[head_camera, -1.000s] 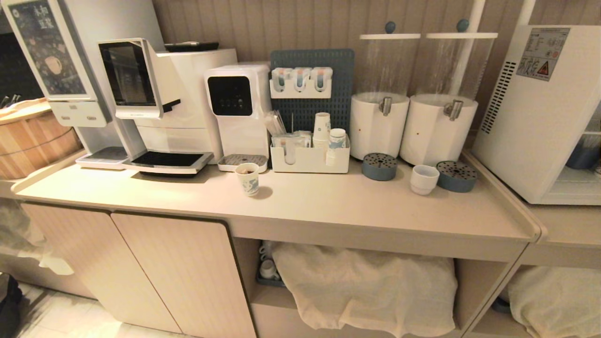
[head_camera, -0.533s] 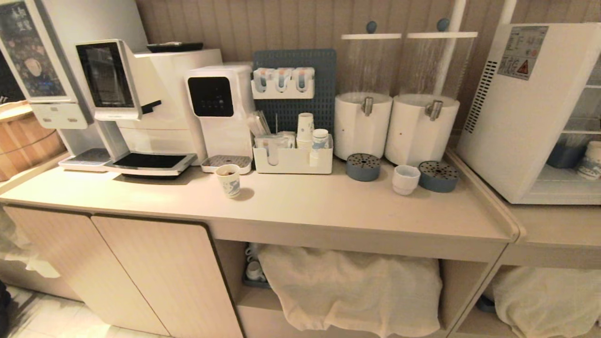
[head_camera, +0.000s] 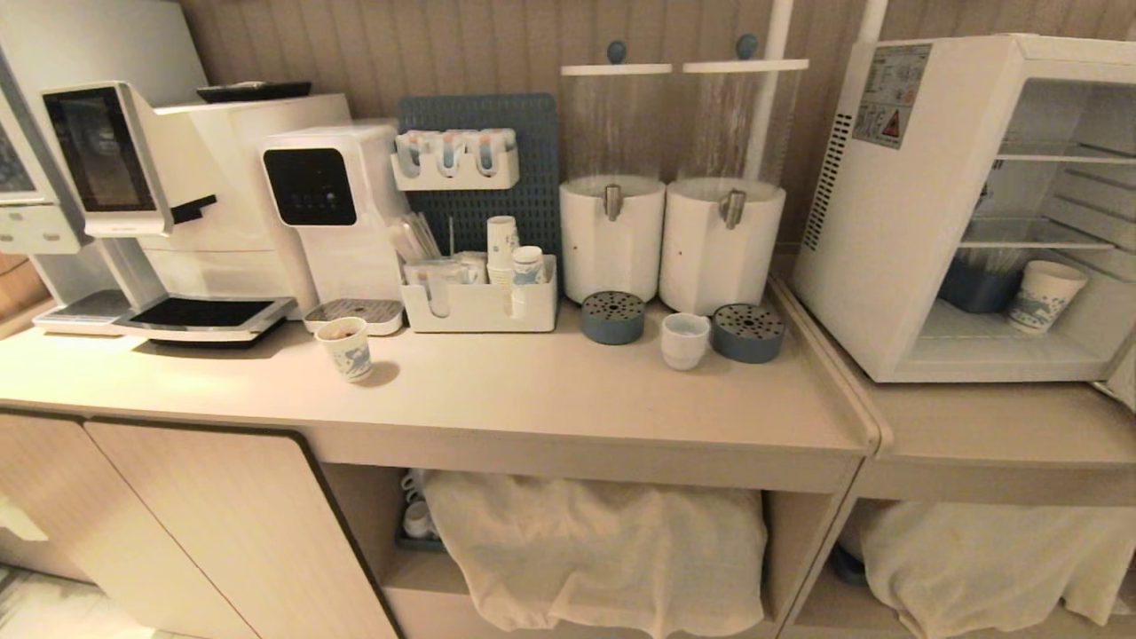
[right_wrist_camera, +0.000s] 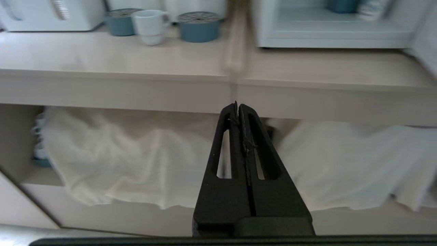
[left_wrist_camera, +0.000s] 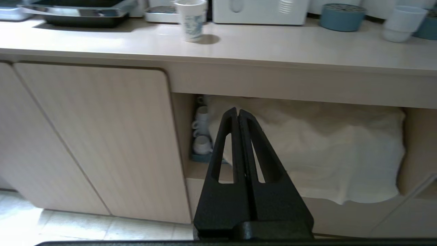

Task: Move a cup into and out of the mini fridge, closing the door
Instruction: Close the freezer door

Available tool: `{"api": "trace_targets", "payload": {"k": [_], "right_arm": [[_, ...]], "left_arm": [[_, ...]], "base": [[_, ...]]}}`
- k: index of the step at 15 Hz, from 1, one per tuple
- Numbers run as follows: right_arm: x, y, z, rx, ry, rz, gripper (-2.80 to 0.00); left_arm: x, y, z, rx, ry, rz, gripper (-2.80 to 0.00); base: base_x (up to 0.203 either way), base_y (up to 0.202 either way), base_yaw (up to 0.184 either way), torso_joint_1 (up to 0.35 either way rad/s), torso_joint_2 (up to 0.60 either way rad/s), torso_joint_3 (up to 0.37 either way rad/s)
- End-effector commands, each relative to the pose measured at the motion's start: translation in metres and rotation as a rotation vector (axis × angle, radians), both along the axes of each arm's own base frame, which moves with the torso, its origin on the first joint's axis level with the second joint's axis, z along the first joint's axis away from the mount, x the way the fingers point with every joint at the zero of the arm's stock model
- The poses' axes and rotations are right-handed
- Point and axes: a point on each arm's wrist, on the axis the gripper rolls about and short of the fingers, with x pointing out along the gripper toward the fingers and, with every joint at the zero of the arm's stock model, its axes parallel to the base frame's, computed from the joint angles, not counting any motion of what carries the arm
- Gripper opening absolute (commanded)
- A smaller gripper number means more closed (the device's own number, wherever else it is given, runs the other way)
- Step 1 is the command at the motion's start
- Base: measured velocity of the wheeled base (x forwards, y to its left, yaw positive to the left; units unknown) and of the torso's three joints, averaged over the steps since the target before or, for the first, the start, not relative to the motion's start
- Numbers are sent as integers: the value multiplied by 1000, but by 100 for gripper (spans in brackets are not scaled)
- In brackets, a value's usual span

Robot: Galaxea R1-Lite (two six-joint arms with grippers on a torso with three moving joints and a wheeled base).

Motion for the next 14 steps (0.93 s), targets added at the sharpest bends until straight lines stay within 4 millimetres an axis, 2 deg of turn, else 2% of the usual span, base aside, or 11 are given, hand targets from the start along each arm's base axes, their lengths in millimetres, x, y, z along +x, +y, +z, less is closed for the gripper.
{"api": "trace_targets", "payload": {"k": [1,6,14], "right_arm": [[0,0,0,0,2,0,-280],[0,0,0,0,1,0,-280],[0,0,0,0,2,0,-280]], "left_arm": [[0,0,0,0,-1,0,-280],[0,0,0,1,-1,0,-280],[0,0,0,1,1,-1,-280]], "base": [[0,-203,-10,9,0,0],[-59,-183,-2,5,6,2],[-3,-176,-8,3,1,1]]}}
